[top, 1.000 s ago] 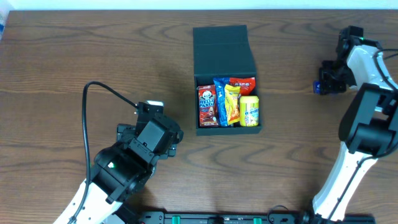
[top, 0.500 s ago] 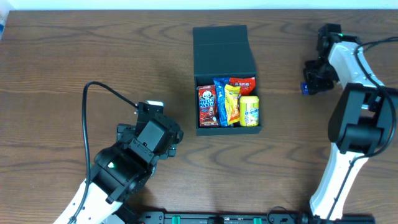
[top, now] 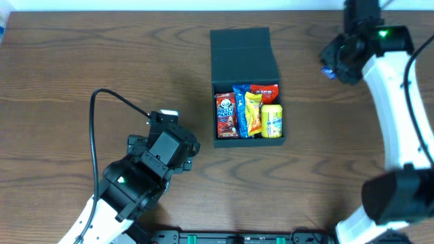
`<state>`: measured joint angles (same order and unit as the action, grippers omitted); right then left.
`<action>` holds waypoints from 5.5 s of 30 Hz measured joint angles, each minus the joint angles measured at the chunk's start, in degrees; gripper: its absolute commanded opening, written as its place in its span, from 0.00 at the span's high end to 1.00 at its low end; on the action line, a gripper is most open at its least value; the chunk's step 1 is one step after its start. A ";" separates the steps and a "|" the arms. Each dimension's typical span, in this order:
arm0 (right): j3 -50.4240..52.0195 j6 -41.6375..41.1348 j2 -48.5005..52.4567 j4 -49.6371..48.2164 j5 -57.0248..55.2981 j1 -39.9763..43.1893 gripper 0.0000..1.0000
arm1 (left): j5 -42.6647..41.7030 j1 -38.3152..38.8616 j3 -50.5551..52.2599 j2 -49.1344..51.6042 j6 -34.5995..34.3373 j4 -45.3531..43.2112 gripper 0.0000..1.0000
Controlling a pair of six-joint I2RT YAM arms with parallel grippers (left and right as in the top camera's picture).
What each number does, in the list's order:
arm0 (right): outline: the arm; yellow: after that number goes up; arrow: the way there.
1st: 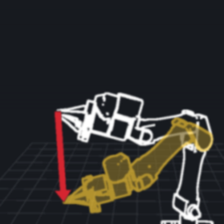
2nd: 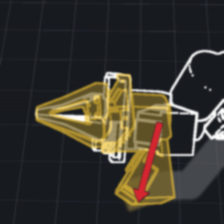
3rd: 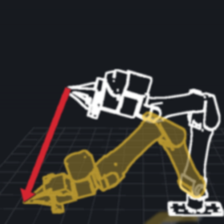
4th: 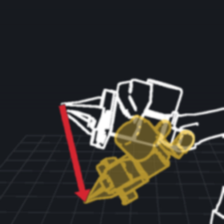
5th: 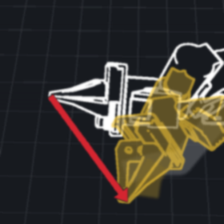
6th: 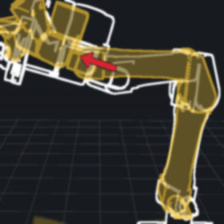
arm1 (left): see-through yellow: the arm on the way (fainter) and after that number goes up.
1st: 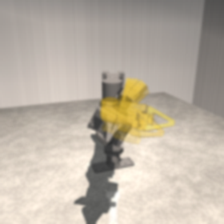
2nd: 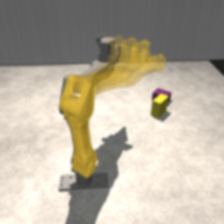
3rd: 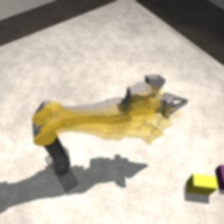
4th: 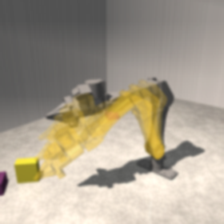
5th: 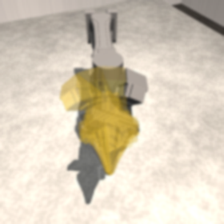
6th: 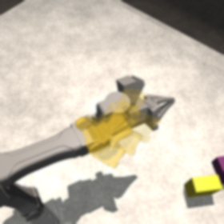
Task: Pack container
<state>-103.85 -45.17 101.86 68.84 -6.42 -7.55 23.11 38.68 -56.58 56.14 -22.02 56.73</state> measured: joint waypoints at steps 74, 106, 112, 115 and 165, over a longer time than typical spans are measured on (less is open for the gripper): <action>11.04 7.43 14.25 -13.64 9.84 -30.53 0.04 | 0.00 0.00 0.00 0.00 0.00 0.07 0.05; 15.96 11.15 -30.71 -3.80 -3.48 -30.40 0.01 | -0.02 0.00 0.00 0.00 0.00 0.09 0.05; 30.71 11.15 -41.70 -8.70 -4.24 -30.40 0.01 | -0.02 0.00 0.00 0.00 0.00 0.04 0.05; 34.75 11.13 -44.68 -9.22 -4.37 -30.40 0.01 | 0.00 0.00 0.00 0.00 0.00 0.02 0.05; 41.22 13.99 -9.22 -40.41 9.05 -22.18 0.01 | 0.00 0.00 0.00 0.00 0.00 0.07 0.05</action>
<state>-62.63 -31.18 92.64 28.42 2.63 -29.74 23.11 38.68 -56.58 56.14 -22.02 56.80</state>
